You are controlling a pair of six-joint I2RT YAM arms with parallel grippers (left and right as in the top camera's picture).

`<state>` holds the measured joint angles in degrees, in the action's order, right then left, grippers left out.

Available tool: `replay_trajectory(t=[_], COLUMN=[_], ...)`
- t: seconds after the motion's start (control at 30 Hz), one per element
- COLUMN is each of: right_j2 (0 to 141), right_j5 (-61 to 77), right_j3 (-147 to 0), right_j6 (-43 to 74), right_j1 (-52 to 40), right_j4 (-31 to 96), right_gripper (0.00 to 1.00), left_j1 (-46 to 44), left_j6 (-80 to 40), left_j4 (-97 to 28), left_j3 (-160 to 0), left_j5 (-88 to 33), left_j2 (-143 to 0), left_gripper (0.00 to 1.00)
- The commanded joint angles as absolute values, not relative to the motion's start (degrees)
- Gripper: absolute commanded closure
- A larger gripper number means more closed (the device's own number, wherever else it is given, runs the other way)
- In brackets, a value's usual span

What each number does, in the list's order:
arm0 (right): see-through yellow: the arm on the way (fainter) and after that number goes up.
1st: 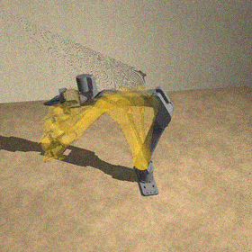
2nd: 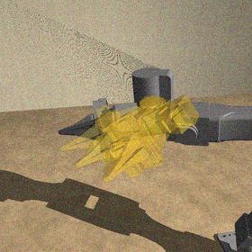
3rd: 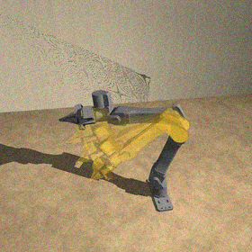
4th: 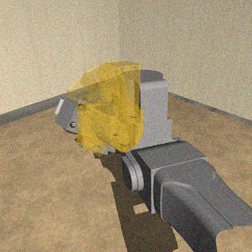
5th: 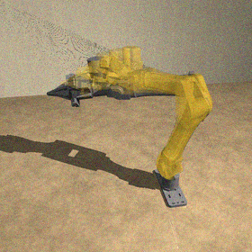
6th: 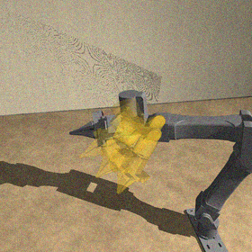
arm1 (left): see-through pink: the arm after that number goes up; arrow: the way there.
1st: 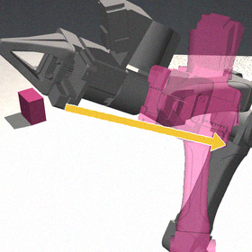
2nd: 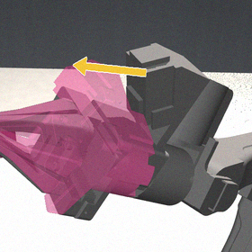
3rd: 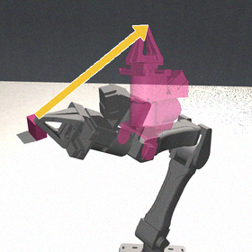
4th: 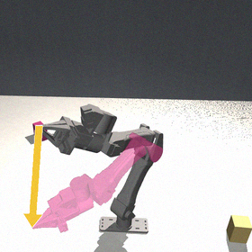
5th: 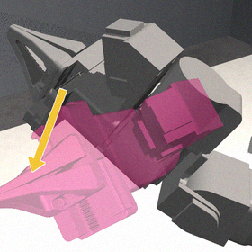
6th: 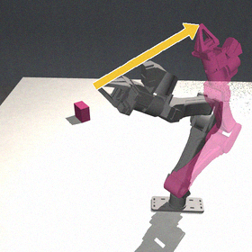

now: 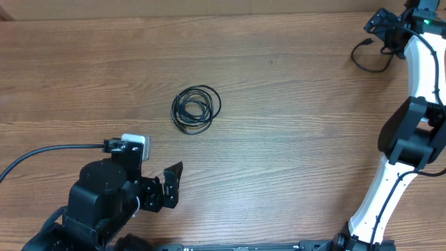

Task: Untangle cables
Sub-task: 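Move the right gripper left toward the coiled black cable mid-table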

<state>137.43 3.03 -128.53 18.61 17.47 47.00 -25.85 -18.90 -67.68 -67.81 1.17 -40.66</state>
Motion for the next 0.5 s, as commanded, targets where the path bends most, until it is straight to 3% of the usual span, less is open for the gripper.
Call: replay_trajectory(t=[0.0,0.27,0.47], right_j2=[136.75,136.75,136.75], right_j5=[3.90,30.83,45.15], right_j3=[-129.38,-129.38,-129.38], right_j6=[19.49,19.29,7.01], right_j1=[17.19,17.04,13.37], right_j4=[48.86,58.94,72.97], right_gripper=[0.00,0.00,0.00], left_j1=[-25.89,-25.89,-25.89], left_j6=[-17.80,-17.80,-17.78], left_j4=[-67.51,-67.51,-67.51], left_j3=[-67.66,-67.66,-67.66], left_j5=[1.89,1.91,1.89], left_j2=[-40.75,-40.75,-40.75], left_gripper=[0.01,0.01,0.00])
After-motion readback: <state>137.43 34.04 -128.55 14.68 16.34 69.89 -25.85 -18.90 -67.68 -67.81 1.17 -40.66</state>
